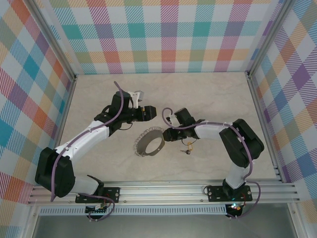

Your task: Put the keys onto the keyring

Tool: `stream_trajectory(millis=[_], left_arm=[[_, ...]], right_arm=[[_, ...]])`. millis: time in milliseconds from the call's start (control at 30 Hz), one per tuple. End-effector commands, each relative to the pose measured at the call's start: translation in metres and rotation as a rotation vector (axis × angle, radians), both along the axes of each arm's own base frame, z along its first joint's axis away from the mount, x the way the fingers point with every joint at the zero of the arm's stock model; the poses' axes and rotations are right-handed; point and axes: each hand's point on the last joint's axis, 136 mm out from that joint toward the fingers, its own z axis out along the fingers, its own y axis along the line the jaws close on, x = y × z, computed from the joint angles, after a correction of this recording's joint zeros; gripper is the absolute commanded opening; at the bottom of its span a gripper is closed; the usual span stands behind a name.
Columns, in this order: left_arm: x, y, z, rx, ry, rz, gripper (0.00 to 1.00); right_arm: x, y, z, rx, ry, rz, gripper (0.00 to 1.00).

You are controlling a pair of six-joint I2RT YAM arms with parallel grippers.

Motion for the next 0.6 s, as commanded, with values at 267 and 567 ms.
stream_trajectory(millis=[267,567], left_arm=[[0.0086,-0.0040,0.0123,-0.031,-0.039,-0.010,0.71],[0.0089,-0.0044,0.0125,-0.034,-0.041,-0.010,0.71]], right_arm=[[0.0029,0.0073,-0.0042,-0.007,0.005,0.030,0.26],[0.0019,0.0071,-0.0063,-0.009,0.011,0.032,0.08]])
